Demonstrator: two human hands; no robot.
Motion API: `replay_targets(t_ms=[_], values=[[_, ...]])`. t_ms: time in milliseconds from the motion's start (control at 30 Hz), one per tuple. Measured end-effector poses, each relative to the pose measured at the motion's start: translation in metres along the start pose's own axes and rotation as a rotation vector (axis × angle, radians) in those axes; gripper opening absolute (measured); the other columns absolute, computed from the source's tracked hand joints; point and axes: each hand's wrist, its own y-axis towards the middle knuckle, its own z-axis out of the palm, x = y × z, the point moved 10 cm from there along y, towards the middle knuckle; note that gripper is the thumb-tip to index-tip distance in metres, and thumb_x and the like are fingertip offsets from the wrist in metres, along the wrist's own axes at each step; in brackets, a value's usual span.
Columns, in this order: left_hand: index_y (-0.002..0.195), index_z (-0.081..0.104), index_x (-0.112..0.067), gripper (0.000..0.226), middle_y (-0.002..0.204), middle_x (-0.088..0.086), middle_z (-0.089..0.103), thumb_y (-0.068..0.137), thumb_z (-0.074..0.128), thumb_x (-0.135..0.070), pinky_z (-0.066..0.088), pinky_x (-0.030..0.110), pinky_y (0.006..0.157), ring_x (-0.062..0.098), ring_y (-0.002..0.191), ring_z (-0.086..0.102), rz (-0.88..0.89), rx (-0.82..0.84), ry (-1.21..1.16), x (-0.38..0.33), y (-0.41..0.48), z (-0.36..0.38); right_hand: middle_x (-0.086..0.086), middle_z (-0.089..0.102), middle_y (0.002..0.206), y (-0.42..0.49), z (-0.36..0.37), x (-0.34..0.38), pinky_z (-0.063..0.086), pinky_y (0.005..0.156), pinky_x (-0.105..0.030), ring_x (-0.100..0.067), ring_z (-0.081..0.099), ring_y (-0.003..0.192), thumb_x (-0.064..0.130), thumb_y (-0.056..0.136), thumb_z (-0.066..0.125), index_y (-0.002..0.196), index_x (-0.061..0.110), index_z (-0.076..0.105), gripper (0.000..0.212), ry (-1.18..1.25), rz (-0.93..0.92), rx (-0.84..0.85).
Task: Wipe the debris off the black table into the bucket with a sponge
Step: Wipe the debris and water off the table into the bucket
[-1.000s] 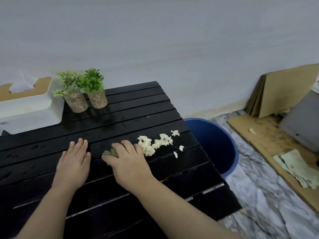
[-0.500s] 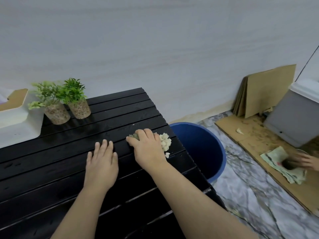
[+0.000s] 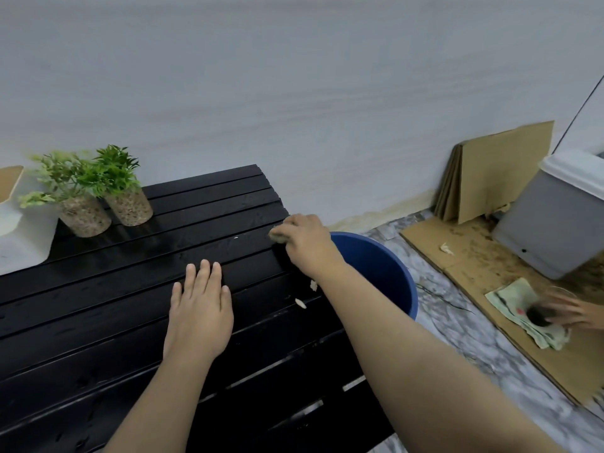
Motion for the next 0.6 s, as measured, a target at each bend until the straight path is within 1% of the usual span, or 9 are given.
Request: replay_targets(t_ms=[67, 100, 200, 267, 333, 400, 433, 533, 600], values=[[0.147, 0.009, -0.017, 0.052, 0.158, 0.000, 0.003, 0.098, 0.016, -0.032, -0.003, 0.036, 0.117, 0.016, 0.144, -0.007, -0.003, -0.005, 0.000, 0.000, 0.000, -0.001, -0.010, 0.055, 0.121, 0.002, -0.024, -0.010, 0.054, 0.065, -0.029, -0.023, 0.061, 0.084, -0.008, 0.083, 0.045, 0.111, 0.015, 0.066, 0.041, 0.232, 0.073, -0.025], [0.147, 0.009, -0.017, 0.052, 0.158, 0.000, 0.003, 0.098, 0.016, -0.032, -0.003, 0.036, 0.117, 0.016, 0.144, -0.007, -0.005, -0.007, -0.002, 0.000, 0.000, -0.002, -0.009, 0.055, 0.119, 0.000, -0.038, -0.014, 0.052, 0.057, -0.021, -0.014, 0.061, 0.068, -0.008, 0.083, 0.045, 0.111, 0.014, 0.066, 0.042, 0.330, 0.099, -0.060], [0.147, 0.010, -0.017, 0.052, 0.158, 0.000, 0.004, 0.098, 0.016, -0.032, -0.003, 0.036, 0.117, 0.016, 0.144, -0.007, -0.005, -0.008, -0.009, -0.001, -0.001, -0.002, -0.005, 0.057, 0.111, -0.014, -0.074, -0.007, 0.047, 0.059, -0.017, -0.011, 0.055, 0.063, -0.006, 0.084, 0.047, 0.110, 0.016, 0.067, 0.039, 0.397, 0.094, -0.128], [0.147, 0.010, -0.017, 0.052, 0.158, 0.000, 0.004, 0.098, 0.016, -0.032, -0.003, 0.036, 0.117, 0.016, 0.144, -0.006, -0.006, -0.005, -0.010, 0.000, -0.001, -0.002, 0.000, 0.056, 0.107, -0.031, -0.082, 0.013, 0.048, 0.053, -0.011, -0.006, 0.055, 0.056, -0.005, 0.083, 0.048, 0.110, 0.019, 0.066, 0.040, 0.441, 0.066, -0.102], [0.147, 0.010, -0.017, 0.052, 0.158, 0.000, 0.004, 0.098, 0.016, -0.032, -0.003, 0.036, 0.117, 0.015, 0.144, -0.006, -0.007, -0.002, -0.008, 0.000, -0.001, -0.002, -0.002, 0.058, 0.110, -0.058, -0.067, 0.039, 0.053, 0.065, -0.020, -0.007, 0.059, 0.069, -0.006, 0.081, 0.049, 0.110, 0.020, 0.066, 0.042, 0.371, -0.006, -0.029], [0.147, 0.011, -0.018, 0.051, 0.158, -0.001, 0.004, 0.098, 0.017, -0.032, -0.003, 0.036, 0.117, 0.015, 0.144, -0.006, -0.009, 0.002, -0.010, 0.001, 0.000, -0.001, -0.005, 0.058, 0.116, -0.095, -0.030, 0.066, 0.048, 0.088, -0.037, -0.022, 0.053, 0.101, -0.001, 0.081, 0.050, 0.112, 0.023, 0.064, 0.042, 0.199, -0.107, 0.097], [0.147, 0.011, -0.018, 0.051, 0.158, -0.001, 0.004, 0.098, 0.017, -0.032, -0.003, 0.036, 0.117, 0.015, 0.144, -0.006, -0.010, 0.004, -0.012, 0.002, 0.000, -0.001, -0.004, 0.057, 0.118, -0.115, -0.014, 0.077, 0.045, 0.091, -0.042, -0.025, 0.048, 0.109, 0.004, 0.084, 0.050, 0.113, 0.026, 0.063, 0.038, 0.132, -0.143, 0.139], [0.147, 0.011, -0.018, 0.051, 0.158, -0.001, 0.005, 0.098, 0.018, -0.032, -0.003, 0.036, 0.117, 0.015, 0.144, -0.006, -0.008, 0.007, -0.011, 0.003, 0.001, 0.000, 0.001, 0.060, 0.121, -0.147, 0.001, 0.088, 0.044, 0.092, -0.047, -0.023, 0.053, 0.113, 0.029, 0.088, 0.050, 0.110, 0.034, 0.060, 0.025, -0.054, -0.221, 0.054], [0.147, 0.011, -0.019, 0.051, 0.158, -0.002, 0.004, 0.098, 0.017, -0.032, -0.004, 0.036, 0.117, 0.014, 0.144, -0.006, -0.006, 0.014, -0.012, 0.003, 0.001, 0.000, 0.001, 0.061, 0.120, -0.142, -0.004, 0.080, 0.043, 0.091, -0.049, -0.024, 0.056, 0.110, 0.035, 0.087, 0.052, 0.109, 0.038, 0.059, 0.023, -0.095, -0.224, -0.029]])
